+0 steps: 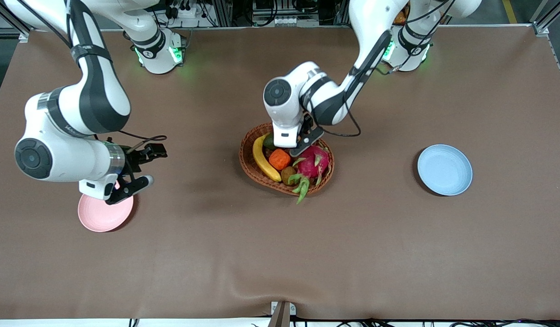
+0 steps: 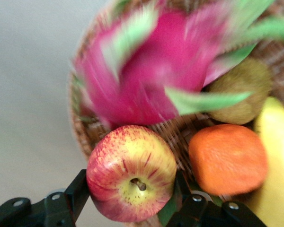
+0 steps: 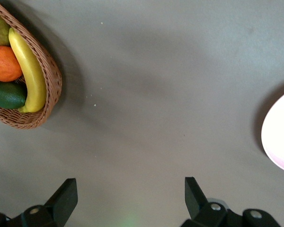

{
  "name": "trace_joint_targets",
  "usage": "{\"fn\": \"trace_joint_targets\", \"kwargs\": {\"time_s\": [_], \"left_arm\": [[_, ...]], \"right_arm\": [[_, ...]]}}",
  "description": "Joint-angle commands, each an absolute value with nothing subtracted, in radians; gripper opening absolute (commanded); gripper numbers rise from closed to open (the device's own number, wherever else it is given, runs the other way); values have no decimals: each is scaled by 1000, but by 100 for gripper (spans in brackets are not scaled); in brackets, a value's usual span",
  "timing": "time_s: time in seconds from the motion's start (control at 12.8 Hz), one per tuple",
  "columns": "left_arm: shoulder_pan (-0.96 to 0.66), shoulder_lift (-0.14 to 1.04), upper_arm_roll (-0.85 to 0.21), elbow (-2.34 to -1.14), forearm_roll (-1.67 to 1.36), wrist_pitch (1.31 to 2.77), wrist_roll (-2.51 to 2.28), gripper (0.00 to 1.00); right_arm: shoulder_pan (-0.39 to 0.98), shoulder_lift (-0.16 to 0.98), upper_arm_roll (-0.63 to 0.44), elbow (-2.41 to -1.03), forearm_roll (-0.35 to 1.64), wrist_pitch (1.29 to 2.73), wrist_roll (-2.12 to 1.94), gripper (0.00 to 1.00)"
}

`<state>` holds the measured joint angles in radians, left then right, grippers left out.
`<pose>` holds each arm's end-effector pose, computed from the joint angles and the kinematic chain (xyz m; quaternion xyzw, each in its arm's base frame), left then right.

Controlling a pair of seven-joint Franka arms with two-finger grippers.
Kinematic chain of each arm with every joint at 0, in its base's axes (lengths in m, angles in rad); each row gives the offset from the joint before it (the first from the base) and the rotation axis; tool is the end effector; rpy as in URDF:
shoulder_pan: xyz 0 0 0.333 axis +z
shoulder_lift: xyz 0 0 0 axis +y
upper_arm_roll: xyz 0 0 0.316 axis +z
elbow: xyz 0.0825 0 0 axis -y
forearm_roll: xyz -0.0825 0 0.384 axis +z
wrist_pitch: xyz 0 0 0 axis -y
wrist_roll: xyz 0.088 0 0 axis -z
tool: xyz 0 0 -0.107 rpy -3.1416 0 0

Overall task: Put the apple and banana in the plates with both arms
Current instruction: 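Lower the left gripper onto the red apple and close it, then carry the apple to the blue plate while the right gripper reaches the basket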

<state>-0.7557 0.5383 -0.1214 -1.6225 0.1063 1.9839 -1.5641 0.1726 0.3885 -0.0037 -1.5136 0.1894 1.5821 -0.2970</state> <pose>0.4379 -0.5018 0.2982 -0.9444 -0.3169 0.0154 0.0858 0.6240 0.1270 0.4198 -0.9600 -0.2112 0.1524 0.1024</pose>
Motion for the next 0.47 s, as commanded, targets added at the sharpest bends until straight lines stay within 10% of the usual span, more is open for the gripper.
{"fn": "trace_joint_targets", "kwargs": {"time_s": [0.0,0.39], "left_arm": [[-726,404,-121,-1634,80,1881,-1501,0],[-450,264,-121,-1635,55,1715,-1044,0]], "right_arm": [[161,388,5,-1506,198,1569,-282,100],[186,376,11,-1505,207,1562,-282,100]]}}
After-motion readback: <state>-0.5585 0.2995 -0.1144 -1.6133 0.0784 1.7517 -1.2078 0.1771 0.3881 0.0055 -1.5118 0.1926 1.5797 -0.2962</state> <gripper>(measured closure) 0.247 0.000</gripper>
